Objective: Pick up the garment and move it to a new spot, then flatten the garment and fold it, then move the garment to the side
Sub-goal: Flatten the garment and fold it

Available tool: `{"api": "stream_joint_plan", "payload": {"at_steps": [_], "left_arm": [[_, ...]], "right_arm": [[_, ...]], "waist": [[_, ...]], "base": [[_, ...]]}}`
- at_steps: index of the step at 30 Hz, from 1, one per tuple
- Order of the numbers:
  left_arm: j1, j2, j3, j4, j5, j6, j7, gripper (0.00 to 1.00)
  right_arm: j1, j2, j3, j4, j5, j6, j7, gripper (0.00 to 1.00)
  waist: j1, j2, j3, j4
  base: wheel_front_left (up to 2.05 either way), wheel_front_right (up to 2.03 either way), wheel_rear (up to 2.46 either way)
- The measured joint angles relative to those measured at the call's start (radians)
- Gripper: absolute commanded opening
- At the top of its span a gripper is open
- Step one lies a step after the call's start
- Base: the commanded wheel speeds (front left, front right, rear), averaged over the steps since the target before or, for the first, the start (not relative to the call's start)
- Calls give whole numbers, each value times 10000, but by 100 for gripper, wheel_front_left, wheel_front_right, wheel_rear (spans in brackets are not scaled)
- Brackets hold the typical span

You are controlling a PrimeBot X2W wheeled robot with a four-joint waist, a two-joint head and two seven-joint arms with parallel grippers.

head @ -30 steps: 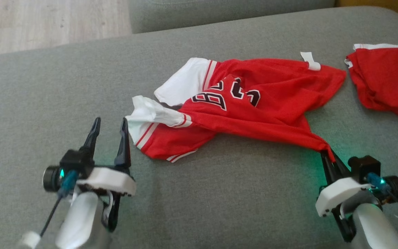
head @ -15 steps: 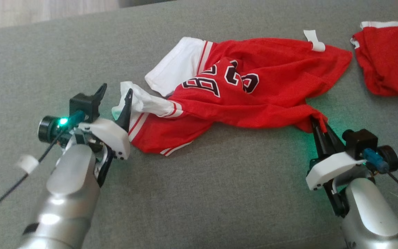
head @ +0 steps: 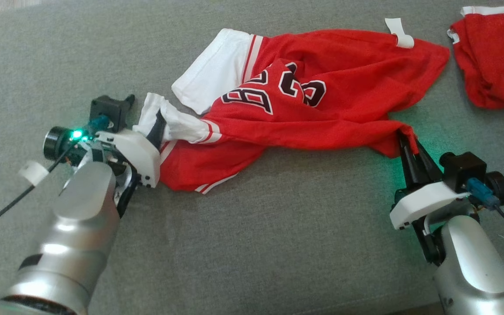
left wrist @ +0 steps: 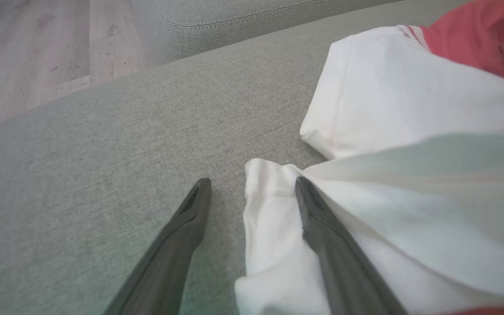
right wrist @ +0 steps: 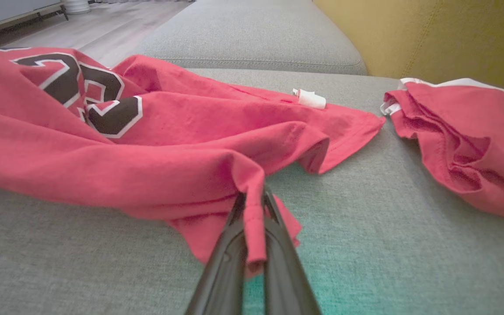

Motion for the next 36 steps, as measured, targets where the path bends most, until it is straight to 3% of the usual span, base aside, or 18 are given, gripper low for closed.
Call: {"api": "stream_joint_plan", "payload": {"at_steps": [9,10,11,12,18,28,33,36], "left_arm": [[-475,-8,-721,533,-481,0,12,100],[-534,-8,-872,543,-610,0,123,47],[-569,-13,-1016,535,-744,0,207,18],[-575,-23,-1175,491,-903,0,265,0],[-546,146,-1914,180,-1687,0,42,0],[-502,571,-2080,-616,-1948,0,-1866,0],[-496,1012,-1879,-1753,-1797,128,-2069,0],[-431,1358,-1400,-3141,-1557,470,-2073,0]], "right_arm": [[0,4,-4,-198,-2,0,151,0],[0,4,-4,-198,-2,-2,176,0],[0,6,-4,-198,-2,-2,176,0],[0,8,-6,-198,-2,-2,176,0],[1,6,-111,-196,-4,-2,174,0],[-1,-433,-247,-314,-6,-2,174,0],[-257,-1007,-33,-681,0,0,387,0],[-833,-1463,207,-988,123,-2,514,0]], "waist": [[-1,0,62,-26],[0,0,65,-35],[0,0,65,-42],[-1,0,64,-45],[0,0,-5,22],[-1,0,-659,381],[-1,0,-1217,562],[-2,0,-1591,645]], "base": [[0,0,0],[0,0,0],[0,0,0],[0,0,0],[0,0,0],[0,0,0],[0,0,0],[0,0,0]]}}
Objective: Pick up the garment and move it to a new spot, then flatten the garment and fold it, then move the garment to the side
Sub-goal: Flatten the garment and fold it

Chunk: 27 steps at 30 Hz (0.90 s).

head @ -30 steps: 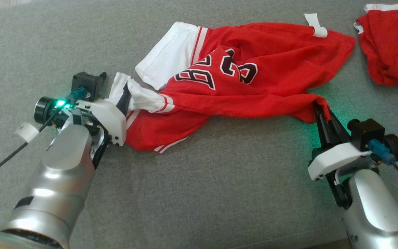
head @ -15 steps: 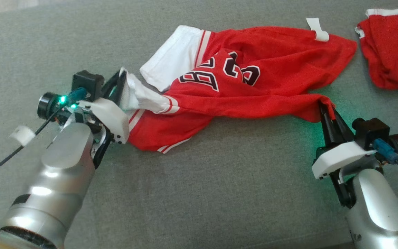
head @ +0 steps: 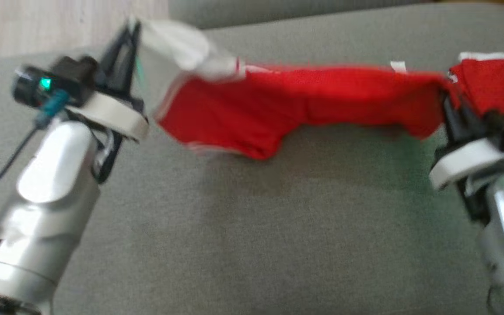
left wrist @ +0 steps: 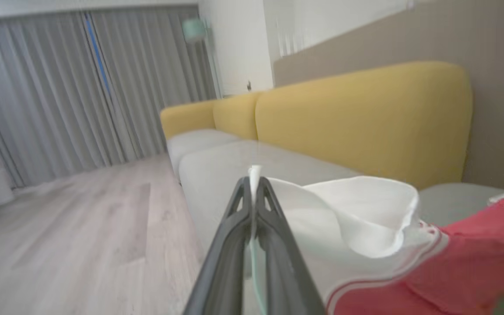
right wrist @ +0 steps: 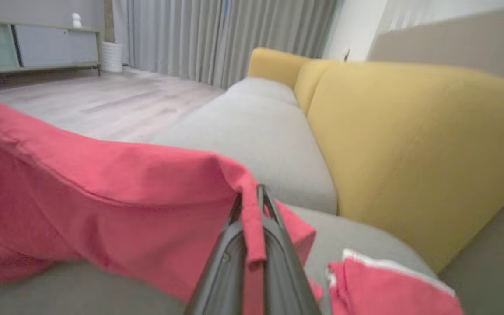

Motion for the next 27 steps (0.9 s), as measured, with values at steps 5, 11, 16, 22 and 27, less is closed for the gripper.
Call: {"api": "stream_joint_plan", "payload": {"at_steps": [5,11,16,22,27], "left_arm": [[579,483,1016,-2452,435,516,-73,0],[1315,711,2157,-4686,888,943,-81,0],[1607,825,2934,-6069,1099,1135,-82,0],[2038,895,3453,-7283,1227,1223,-86,0],[2287,1124,3994,-8477,1068,1363,-54,0]], "right_arm": [[-1104,-928,665,-514,439,0,305,0],[-2222,-1975,1661,-1074,980,2,593,0],[-2843,-2506,2104,-1793,1490,2,895,0],[-2751,-2761,1942,-3210,2180,0,1522,0],[-1760,-2721,1135,-4913,2752,2,2635,0]], "waist": [[-1,0,-652,75],[-1,0,-1360,74],[-1,0,-1763,-37],[0,0,-2091,-148],[0,0,-2246,-222]], "base": [[0,0,0],[0,0,0],[0,0,0],[0,0,0],[0,0,0]]}}
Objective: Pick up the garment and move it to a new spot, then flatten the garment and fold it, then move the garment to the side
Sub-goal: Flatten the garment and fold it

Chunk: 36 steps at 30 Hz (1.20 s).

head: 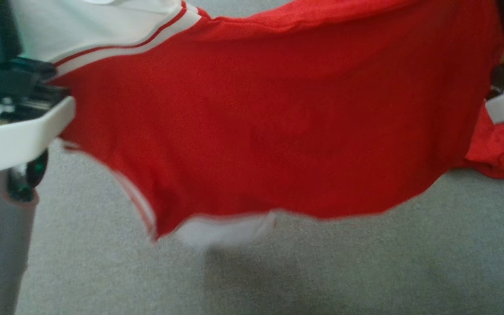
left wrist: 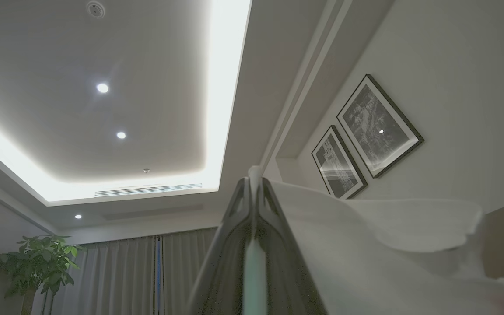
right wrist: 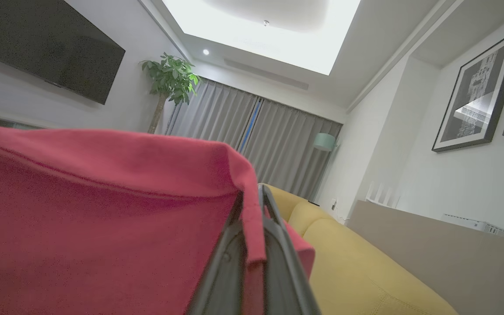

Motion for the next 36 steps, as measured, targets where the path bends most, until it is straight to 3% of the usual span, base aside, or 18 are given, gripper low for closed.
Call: {"api": "stream_joint_plan", "payload": {"at_steps": [7,11,15,19,23,28,32,36], "left_arm": [[149,171,268,-719,-422,105,748,0],[119,272,159,-259,-817,-54,1427,0],[-500,244,-165,851,-1187,-439,2011,0],[-2805,169,-416,2750,-1095,-886,2090,0],[-5701,138,-552,5087,-598,-1143,1630,0],[-8624,-27,-546,7517,-40,-1126,512,0],[-9630,-301,-495,8527,84,-1312,27,0],[-9434,-667,-458,8470,0,-1659,-29,0]], "right_arm": [[695,384,-451,-1204,389,0,1122,0],[795,500,-481,-1248,627,0,1678,0],[495,617,-362,-541,1183,-2,2159,0],[-1577,642,332,1160,1615,-2,2238,0],[-4837,665,1294,3319,1498,0,1325,0],[-8093,930,1749,6008,782,-2,-991,0],[-8903,1231,2322,7542,535,-2,-2667,0],[-8773,1411,3106,8723,640,-2,-3407,0]], "waist": [[1,0,185,-31],[1,0,518,-10],[1,0,1187,44],[5,0,2216,123],[7,-1,3295,229],[7,-1,4398,404],[5,-1,4936,587],[4,-1,5222,773]], "base": [[0,0,0],[0,0,0],[0,0,0],[0,0,0],[0,0,0],[0,0,0],[0,0,0],[0,0,0]]}}
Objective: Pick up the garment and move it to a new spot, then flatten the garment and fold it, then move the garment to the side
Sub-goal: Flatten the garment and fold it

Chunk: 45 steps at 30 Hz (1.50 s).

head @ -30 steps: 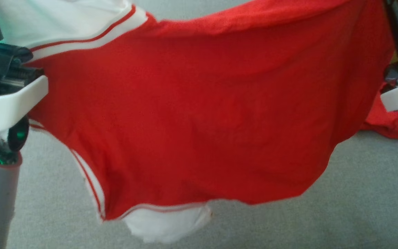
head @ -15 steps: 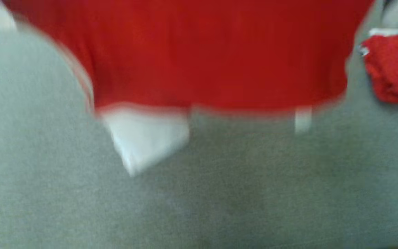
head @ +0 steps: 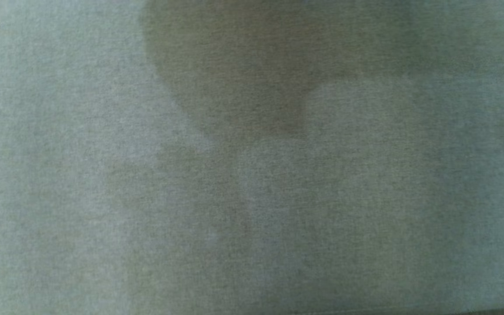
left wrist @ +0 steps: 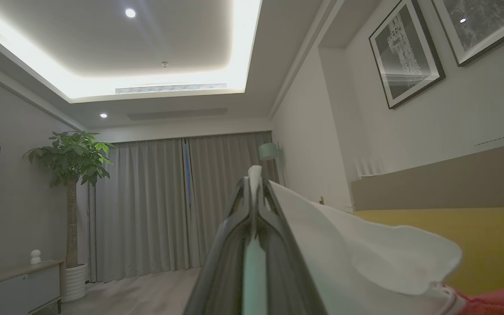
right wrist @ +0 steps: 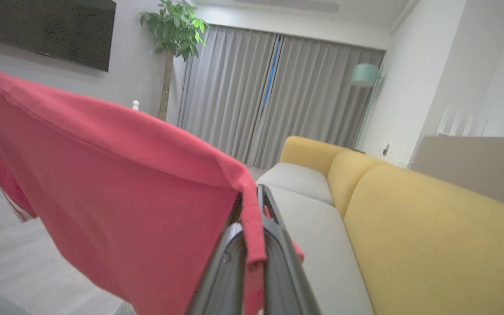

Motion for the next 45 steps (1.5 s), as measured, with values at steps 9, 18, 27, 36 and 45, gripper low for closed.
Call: {"api": "stream_joint_plan", "payload": {"at_steps": [9,18,27,36,45], "left_arm": [[4097,-420,-884,-1722,-242,-174,0,0],[8131,374,-2807,-2794,-1281,-174,2,0],[10443,1402,-4387,-3379,-2648,-174,334,0],[11472,1916,-4316,-3986,-3137,63,366,0],[12949,2579,-4056,-5081,-3570,550,387,0]], "right_arm": [[2528,-184,1795,1256,1018,0,-274,0],[4691,-1425,4518,259,3035,0,1193,0],[5939,-2464,6376,-1051,4431,2,1785,0],[6491,-2625,6903,-1118,4932,0,1753,0],[7158,-2955,7112,-1546,5515,0,1630,0]], "waist": [[-3,0,-284,326],[-6,1,-1509,592],[-6,1,-2860,768],[-4,1,-3831,782],[-5,1,-4794,692]], "base": [[0,0,0],[0,0,0],[0,0,0],[0,0,0],[0,0,0]]}}
